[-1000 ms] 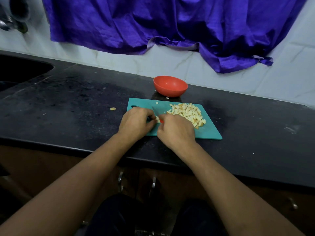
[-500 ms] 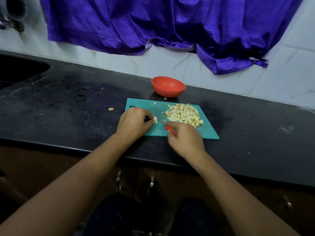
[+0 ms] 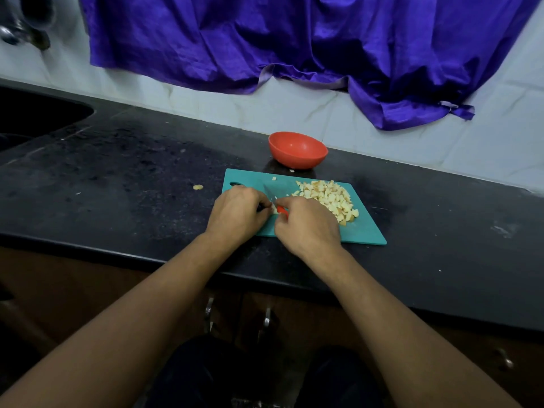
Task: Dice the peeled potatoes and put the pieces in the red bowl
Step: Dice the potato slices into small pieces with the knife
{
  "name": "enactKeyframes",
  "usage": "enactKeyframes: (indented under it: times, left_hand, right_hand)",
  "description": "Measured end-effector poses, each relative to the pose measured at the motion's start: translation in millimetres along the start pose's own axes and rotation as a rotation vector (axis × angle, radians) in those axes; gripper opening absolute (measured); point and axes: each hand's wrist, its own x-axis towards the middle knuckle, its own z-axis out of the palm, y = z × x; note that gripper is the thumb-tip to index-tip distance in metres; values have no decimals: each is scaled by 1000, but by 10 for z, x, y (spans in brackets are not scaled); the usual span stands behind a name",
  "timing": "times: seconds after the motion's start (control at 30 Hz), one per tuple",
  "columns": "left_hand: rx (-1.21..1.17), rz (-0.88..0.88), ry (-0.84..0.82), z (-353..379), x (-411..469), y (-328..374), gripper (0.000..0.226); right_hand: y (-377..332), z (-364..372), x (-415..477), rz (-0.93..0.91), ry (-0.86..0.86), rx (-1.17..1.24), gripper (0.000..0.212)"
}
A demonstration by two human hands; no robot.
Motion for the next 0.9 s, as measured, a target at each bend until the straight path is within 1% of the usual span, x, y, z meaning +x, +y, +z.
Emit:
enactKeyframes:
  times: [0.17, 0.33, 0.4, 0.47, 0.6, 0.7, 0.77, 0.9]
  left_hand:
    - [23, 11, -12, 0, -3, 3, 12]
    - [11, -19, -14, -12, 0, 13, 15]
    - [19, -15, -12, -13, 2, 14, 16]
    - [13, -19, -12, -9, 3, 4, 17]
    - [-26, -30, -39, -16, -5, -28, 20]
    - [-42, -32, -44, -18, -11, -33, 20]
    - [-54, -40, -29, -20, -13, -36, 18]
    - [-57, -39, -11, -36, -23, -32, 13]
  right_hand:
    - [-46, 35, -9, -24, -19, -38, 35]
    - [45, 132, -219, -99, 20, -76, 45]
    - [103, 134, -247, -110, 11, -80, 45]
    - [196, 123, -244, -67, 4, -24, 45]
    - [393, 88, -148, 124, -17, 216, 39]
    - [377, 30, -110, 163, -3, 279, 38]
    - [291, -25, -97, 130, 15, 255, 40]
    - [49, -84, -106, 37, 23, 118, 42]
